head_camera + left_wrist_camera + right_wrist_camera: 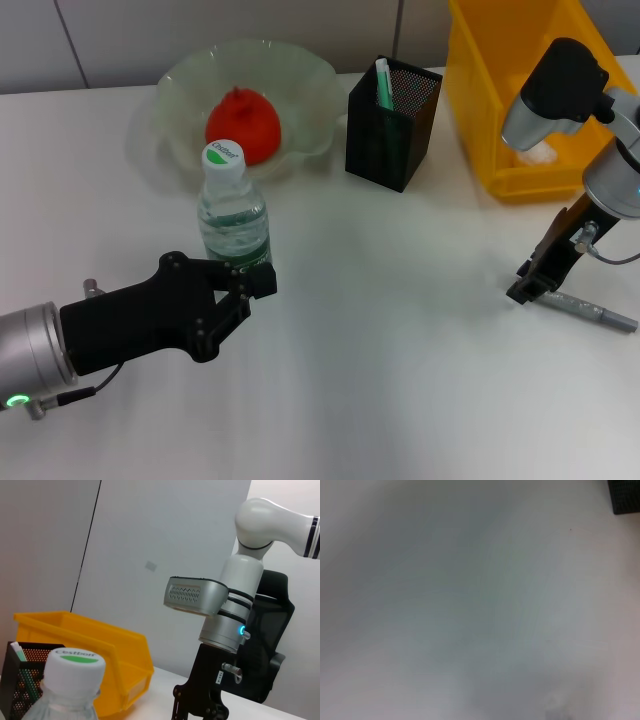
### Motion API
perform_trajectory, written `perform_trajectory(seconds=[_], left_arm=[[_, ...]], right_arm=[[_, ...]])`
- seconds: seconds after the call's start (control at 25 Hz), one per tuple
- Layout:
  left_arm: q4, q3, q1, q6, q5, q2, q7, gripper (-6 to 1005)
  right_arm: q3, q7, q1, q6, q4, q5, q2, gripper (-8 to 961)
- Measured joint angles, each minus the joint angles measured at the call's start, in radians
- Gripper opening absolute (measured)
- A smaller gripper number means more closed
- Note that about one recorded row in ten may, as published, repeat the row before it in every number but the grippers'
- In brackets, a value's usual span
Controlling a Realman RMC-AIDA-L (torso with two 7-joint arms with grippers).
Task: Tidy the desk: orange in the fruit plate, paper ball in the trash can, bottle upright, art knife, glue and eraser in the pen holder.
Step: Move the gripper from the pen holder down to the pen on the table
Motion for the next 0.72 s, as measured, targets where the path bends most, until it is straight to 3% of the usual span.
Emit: perform_trajectory(seconds=[0.72], left_arm=[[0.000, 0.001, 0.003, 0.003, 0.000, 0.002, 0.000, 15]], right_arm=[[-0.007, 0.011, 0.003, 0.017, 0.027, 0.000, 0.000, 297]])
